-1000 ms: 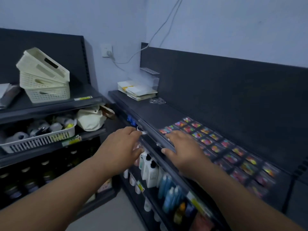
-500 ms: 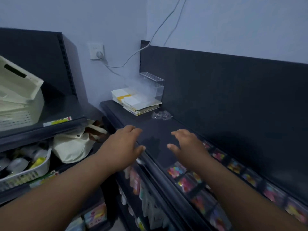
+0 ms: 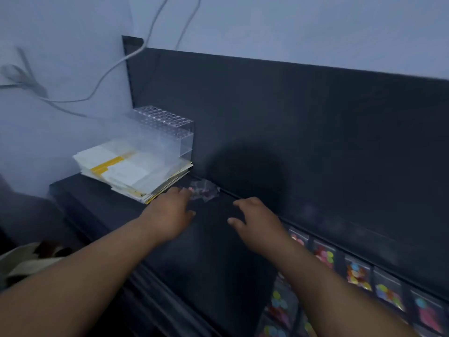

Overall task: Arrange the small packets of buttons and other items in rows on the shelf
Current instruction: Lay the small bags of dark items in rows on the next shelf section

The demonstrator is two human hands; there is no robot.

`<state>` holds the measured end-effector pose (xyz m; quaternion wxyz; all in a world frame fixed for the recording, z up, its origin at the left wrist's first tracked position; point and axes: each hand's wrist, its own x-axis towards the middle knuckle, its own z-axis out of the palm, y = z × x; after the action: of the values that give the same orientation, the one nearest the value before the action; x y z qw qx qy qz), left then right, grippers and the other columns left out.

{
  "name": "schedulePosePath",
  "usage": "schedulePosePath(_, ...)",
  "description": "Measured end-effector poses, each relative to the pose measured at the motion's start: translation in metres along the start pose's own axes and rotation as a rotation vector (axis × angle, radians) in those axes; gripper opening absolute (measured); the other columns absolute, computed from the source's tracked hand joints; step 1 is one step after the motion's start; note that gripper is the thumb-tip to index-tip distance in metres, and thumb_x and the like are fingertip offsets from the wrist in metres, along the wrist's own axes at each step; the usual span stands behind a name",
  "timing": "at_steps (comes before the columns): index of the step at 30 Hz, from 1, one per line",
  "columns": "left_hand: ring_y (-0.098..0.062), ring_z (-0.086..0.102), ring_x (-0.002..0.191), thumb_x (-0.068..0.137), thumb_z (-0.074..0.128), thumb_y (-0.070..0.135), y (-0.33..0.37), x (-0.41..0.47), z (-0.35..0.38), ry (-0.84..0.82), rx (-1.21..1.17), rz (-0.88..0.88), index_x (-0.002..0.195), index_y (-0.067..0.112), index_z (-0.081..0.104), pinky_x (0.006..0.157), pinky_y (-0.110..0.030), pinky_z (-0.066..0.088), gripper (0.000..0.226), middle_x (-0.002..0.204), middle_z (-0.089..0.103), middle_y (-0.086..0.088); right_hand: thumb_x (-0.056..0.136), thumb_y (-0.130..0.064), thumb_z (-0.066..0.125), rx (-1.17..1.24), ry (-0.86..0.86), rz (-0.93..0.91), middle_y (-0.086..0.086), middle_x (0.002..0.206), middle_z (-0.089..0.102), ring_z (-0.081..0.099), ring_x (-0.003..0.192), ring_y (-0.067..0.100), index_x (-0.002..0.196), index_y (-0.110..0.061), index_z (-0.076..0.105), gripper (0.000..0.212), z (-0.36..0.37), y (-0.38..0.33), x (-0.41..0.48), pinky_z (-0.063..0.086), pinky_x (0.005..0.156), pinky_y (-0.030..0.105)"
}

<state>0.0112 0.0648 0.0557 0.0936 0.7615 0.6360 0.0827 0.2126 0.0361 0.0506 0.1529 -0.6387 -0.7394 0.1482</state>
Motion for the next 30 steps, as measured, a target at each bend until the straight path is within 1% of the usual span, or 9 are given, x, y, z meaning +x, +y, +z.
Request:
schedulePosePath(7,-0.031,0.053,0.113,0.086,0.048,0.019,-0.044,0.099,0.030,-0.083,0.005,0.104,0.130,0.013,0.047,0.094,-0.041,0.046,0.045,0.126,0.050,-0.012,0.096,-0.038,0.047,-0.002,-0.081,0.114,0.001,0.147,0.031,0.040,0.130,0.019,0.142,-0.018,0.035,0.052,0.034,-0.006,0.083,0.036,0.106,0.029)
schedulePosePath(11,-0.032,0.039,0.128,0.086,0.046,0.015,-0.053,0.133,0.054,-0.109,-0.050,0.153,0.146,0.014,0.030,0.105,-0.043,0.038,0.061,0.144,0.038,-0.012,0.097,-0.034,0.046,0.015,-0.083,0.157,0.000,0.146,0.029,0.039,0.129,0.020,0.144,-0.021,0.031,0.051,0.056,-0.005,0.124,0.034,0.106,0.027)
schedulePosePath(17,-0.031,0.020,0.140,0.090,0.046,0.017,-0.059,0.166,0.072,-0.176,-0.030,0.211,0.151,0.017,0.013,0.113,-0.041,0.026,0.070,0.159,0.013,-0.007,0.096,-0.027,0.046,0.045,-0.088,0.164,0.002,0.141,0.032,0.038,0.123,0.022,0.142,-0.023,0.031,0.049,0.075,-0.003,0.165,0.039,0.101,0.031)
schedulePosePath(19,-0.029,0.018,0.141,0.090,0.045,0.019,-0.057,0.173,0.075,-0.203,-0.001,0.216,0.151,0.022,0.012,0.112,-0.042,0.026,0.069,0.159,0.012,-0.001,0.096,-0.029,0.047,-0.001,-0.118,0.159,0.002,0.142,0.032,0.036,0.124,0.023,0.145,-0.025,0.029,0.052,0.079,-0.001,0.174,0.038,0.101,0.032)
schedulePosePath(21,-0.026,0.020,0.139,0.090,0.045,0.017,-0.055,0.176,0.076,-0.219,-0.006,0.236,0.150,0.025,0.017,0.111,-0.039,0.025,0.066,0.157,0.018,0.003,0.096,-0.031,0.047,-0.071,-0.129,0.146,0.003,0.139,0.036,0.036,0.122,0.024,0.139,-0.022,0.040,0.045,0.083,0.002,0.177,0.040,0.099,0.033)
schedulePosePath(23,-0.026,0.028,0.132,0.091,0.046,0.019,-0.055,0.176,0.077,-0.230,-0.042,0.263,0.146,0.028,0.028,0.107,-0.036,0.029,0.059,0.150,0.030,0.004,0.095,-0.029,0.050,-0.124,-0.106,0.135,0.005,0.133,0.042,0.039,0.118,0.024,0.127,-0.017,0.054,0.034,0.085,0.007,0.172,0.044,0.096,0.035)
schedulePosePath(26,-0.025,0.046,0.112,0.086,0.055,0.023,-0.058,0.176,0.075,-0.218,-0.132,0.339,0.126,0.028,0.055,0.096,-0.036,0.042,0.041,0.118,0.051,-0.001,0.092,-0.023,0.054,-0.112,-0.023,0.164,0.003,0.115,0.049,0.047,0.106,0.022,0.104,-0.017,0.062,0.015,0.084,0.017,0.158,0.047,0.086,0.031)
schedulePosePath(28,-0.023,0.053,0.099,0.082,0.061,0.023,-0.057,0.173,0.071,-0.203,-0.190,0.344,0.110,0.021,0.064,0.087,-0.035,0.046,0.028,0.100,0.050,-0.001,0.089,-0.019,0.056,-0.070,0.020,0.210,-0.001,0.102,0.048,0.052,0.094,0.020,0.088,-0.022,0.059,0.004,0.080,0.023,0.147,0.045,0.078,0.026)
schedulePosePath(30,-0.019,0.055,0.090,0.081,0.065,0.024,-0.055,0.168,0.068,-0.175,-0.214,0.332,0.096,0.018,0.065,0.080,-0.031,0.046,0.015,0.092,0.048,0.002,0.088,-0.017,0.059,-0.011,0.047,0.255,-0.003,0.094,0.048,0.052,0.081,0.016,0.077,-0.025,0.053,0.014,0.078,0.029,0.139,0.039,0.069,0.023)
